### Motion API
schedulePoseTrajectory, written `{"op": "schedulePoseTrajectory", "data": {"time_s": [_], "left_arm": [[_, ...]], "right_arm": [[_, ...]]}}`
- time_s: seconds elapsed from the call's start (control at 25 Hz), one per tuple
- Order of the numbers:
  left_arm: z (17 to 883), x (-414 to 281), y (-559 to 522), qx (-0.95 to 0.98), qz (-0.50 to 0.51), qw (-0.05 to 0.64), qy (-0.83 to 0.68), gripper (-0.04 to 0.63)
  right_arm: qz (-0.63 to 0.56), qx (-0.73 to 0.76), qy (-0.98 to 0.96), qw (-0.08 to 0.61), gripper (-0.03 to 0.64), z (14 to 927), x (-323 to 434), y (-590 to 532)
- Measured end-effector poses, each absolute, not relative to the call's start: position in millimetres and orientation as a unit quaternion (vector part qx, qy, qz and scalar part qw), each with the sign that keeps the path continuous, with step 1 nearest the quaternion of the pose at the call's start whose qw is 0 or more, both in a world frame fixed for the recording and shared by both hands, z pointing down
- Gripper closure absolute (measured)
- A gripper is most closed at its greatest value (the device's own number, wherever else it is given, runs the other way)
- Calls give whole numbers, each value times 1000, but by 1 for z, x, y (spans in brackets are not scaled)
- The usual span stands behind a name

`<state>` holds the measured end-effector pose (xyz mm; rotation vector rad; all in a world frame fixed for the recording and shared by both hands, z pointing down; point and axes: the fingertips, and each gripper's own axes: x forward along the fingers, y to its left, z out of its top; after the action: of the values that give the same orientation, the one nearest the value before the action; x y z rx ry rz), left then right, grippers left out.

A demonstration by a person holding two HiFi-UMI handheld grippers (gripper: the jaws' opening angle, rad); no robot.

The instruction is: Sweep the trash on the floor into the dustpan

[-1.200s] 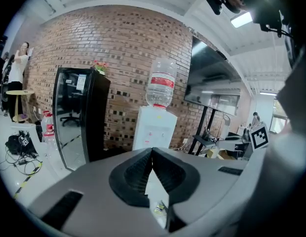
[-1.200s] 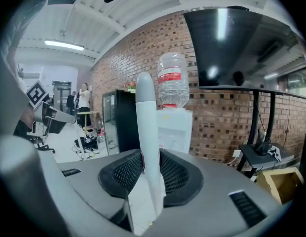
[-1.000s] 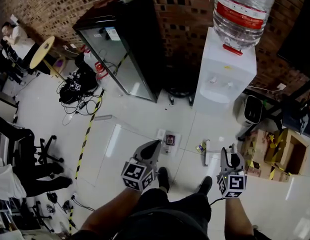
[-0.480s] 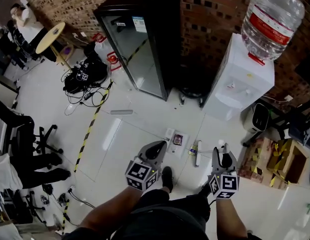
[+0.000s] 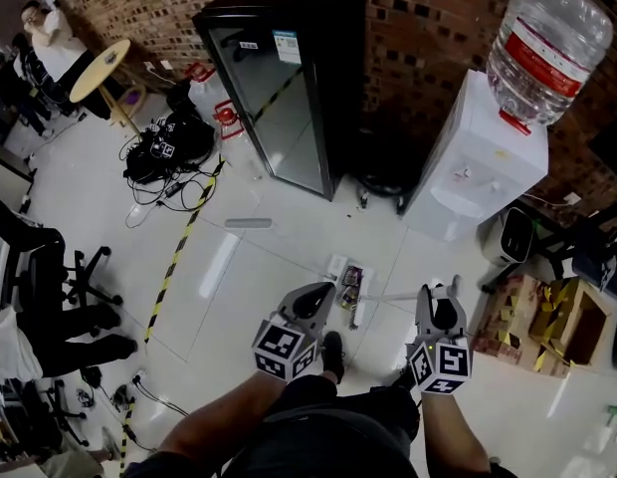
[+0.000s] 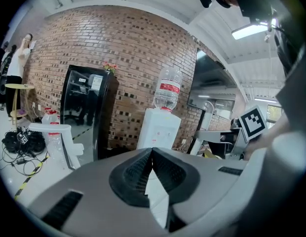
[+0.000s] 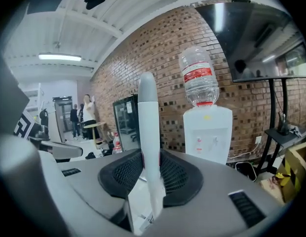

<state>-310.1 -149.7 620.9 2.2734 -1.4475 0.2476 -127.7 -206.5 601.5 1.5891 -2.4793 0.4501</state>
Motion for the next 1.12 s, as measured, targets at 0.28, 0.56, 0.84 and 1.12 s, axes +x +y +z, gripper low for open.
{"op": "schedulePoseTrajectory", "data": {"time_s": [0.28,0.56,0.84,1.12], "left_arm": [[598,-296,-161,837,76,206,-501,588],[552,-271,-182,865,51,165,-471,588],[490,-241,-210,884,30,118,-451,588],[426,-201,-227,885,18,91,-457,588]], "right_arm": [[143,559,-815,63,492,560,-99,-198],[97,588,-802,42,492,496,-64,-192],[54,624,-779,20,492,427,-7,-187],[34,638,-769,8,492,370,57,-179]]}}
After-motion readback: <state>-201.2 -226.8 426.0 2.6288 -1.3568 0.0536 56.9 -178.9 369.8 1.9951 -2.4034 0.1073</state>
